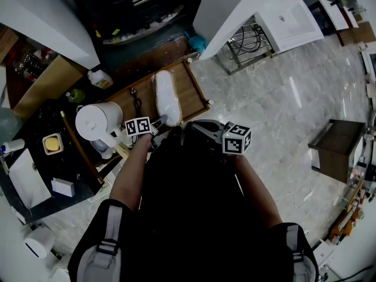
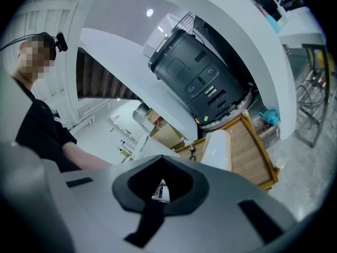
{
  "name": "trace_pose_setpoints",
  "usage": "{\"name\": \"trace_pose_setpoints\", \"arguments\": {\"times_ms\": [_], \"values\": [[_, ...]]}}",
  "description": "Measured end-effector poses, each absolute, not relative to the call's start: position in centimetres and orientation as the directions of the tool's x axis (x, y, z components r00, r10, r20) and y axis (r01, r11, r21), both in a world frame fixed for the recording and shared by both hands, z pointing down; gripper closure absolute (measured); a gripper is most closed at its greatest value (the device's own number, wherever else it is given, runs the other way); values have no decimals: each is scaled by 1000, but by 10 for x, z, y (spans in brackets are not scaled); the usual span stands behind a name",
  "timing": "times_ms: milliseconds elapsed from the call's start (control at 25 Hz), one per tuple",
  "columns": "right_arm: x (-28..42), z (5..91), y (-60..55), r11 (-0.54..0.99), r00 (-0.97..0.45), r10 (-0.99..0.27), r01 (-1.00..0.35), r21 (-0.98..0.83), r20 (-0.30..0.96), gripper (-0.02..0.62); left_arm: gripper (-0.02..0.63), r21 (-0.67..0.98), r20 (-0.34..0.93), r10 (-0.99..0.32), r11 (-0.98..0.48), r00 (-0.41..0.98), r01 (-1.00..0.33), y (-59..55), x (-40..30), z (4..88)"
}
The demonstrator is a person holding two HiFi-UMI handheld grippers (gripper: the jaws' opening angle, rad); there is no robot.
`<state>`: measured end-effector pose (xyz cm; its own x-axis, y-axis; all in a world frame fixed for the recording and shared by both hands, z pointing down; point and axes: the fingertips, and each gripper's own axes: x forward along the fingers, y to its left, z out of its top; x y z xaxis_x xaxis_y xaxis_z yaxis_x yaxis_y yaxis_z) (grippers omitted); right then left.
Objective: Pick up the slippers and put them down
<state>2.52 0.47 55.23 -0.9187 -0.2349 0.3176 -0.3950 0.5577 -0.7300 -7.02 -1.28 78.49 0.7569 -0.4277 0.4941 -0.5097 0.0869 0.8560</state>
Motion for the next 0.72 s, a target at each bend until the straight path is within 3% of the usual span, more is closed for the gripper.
{"name": "trace_pose_setpoints", "arguments": {"times_ms": [720], "values": [[22, 553, 7, 560, -920, -239, -392, -730, 311, 589, 528, 928, 339, -401, -9, 851, -373, -8, -46, 748]]}}
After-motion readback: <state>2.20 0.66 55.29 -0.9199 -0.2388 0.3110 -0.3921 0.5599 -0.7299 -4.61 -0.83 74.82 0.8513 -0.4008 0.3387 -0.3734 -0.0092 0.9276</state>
